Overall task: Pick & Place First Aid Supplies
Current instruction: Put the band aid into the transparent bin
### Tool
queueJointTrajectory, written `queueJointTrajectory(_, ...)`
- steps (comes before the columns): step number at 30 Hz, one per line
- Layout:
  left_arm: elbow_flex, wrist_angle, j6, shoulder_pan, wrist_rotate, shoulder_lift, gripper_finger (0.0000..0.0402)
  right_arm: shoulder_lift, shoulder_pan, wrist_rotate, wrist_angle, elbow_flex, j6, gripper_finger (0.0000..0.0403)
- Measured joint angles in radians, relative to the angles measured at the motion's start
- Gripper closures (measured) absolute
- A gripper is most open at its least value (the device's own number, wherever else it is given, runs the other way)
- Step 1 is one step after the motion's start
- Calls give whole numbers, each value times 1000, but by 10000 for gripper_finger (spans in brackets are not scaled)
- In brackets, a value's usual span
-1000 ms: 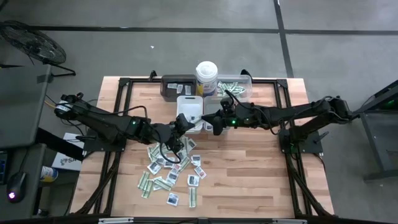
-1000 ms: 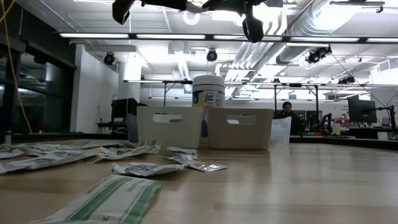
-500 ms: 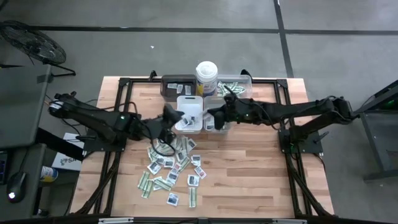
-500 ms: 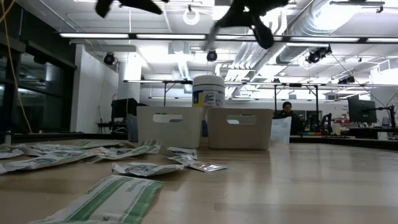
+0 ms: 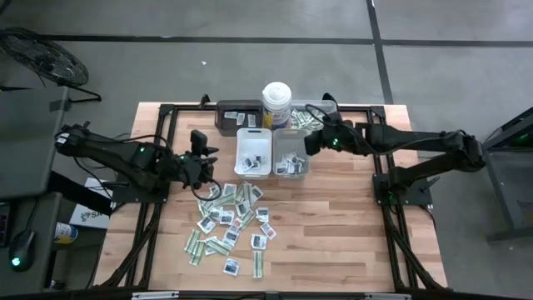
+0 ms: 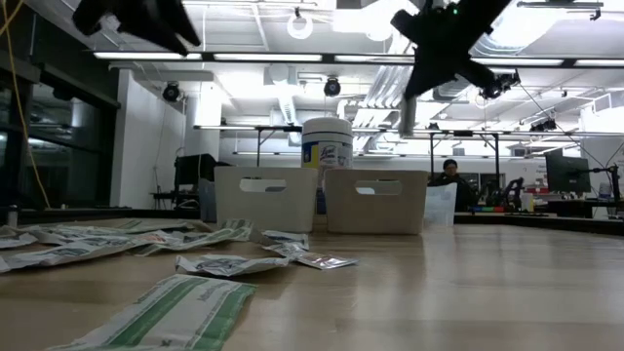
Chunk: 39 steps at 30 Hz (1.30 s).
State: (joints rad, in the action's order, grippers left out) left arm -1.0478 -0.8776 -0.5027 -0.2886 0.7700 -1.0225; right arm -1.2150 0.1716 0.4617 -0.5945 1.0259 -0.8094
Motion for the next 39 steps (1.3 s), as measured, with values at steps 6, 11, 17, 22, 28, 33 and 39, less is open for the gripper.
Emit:
queueJointTrajectory(6,221,158,114,-1,-28,132,257,0,122,-48,67,-82,25,403)
queueJointTrajectory(11,370,298,193,-1,-59,291,257,0,237,-137,249,-211,25,403)
queueJointTrajectory(17,484,419,220,-1,-125,478,257,0,379,-233,563,-373,-24,403)
queueJointTrajectory(22,564,513,225,0,-163,607,257,-1,478,-280,749,-458,-70,403)
queueJointTrajectory(28,657,614,227,0,-151,709,257,-15,533,-304,845,-486,-89,403)
queueJointTrajectory(33,702,661,233,0,-132,739,257,-99,542,-338,978,-484,-135,403)
queueJointTrajectory(39,715,697,251,0,-132,739,257,-213,543,-330,1074,-484,-224,403)
